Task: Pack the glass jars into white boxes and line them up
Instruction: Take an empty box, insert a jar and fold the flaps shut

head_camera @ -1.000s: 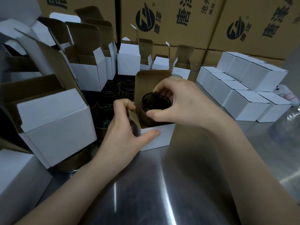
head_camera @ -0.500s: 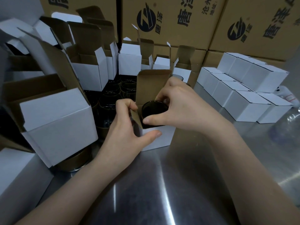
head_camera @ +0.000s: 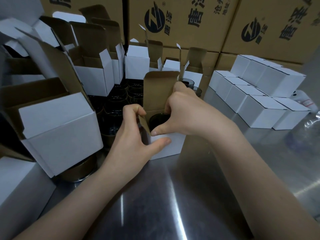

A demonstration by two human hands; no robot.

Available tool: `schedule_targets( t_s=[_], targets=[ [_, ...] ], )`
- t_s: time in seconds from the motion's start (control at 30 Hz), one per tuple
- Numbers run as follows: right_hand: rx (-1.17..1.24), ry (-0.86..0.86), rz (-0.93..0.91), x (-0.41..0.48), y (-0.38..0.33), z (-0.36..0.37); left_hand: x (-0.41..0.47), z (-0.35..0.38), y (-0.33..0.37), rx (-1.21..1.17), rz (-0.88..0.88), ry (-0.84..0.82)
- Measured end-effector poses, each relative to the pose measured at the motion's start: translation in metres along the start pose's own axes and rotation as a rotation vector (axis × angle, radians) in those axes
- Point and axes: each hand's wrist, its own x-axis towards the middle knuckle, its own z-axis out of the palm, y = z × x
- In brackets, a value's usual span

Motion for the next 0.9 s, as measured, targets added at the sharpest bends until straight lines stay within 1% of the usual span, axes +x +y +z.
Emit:
schedule_targets(
  t_s=[0.33,0.47,0.57,0.67,0.8,0.9],
  targets=[
    [-0.039,-0.080,0.022,0.000,-0.003,-0.008,0.000,0.000,-0.003,0.007,0.029,-0.032],
    [0.029,-0.067,-0.018,0.001,0.002,-0.008,0.001,0.000,-0.006,-0.001,0.014,-0.034],
    [0.205,0.046,-0.063,-0.003,0.010,-0.012,0.001,-0.001,-0.008,-0.013,0.009,-0.038],
    [0.531,0.219,-0.072,-0.008,0.019,-0.018,0.000,-0.002,-0.007,-0.003,0.015,-0.044],
    [0.901,0.402,0.048,-0.006,0.036,-0.017,0.000,-0.004,-0.002,0.025,-0.009,-0.078],
    [1.084,0.413,0.142,0.000,0.048,-0.005,0.000,-0.004,0.001,0.037,-0.015,-0.110]
  ],
)
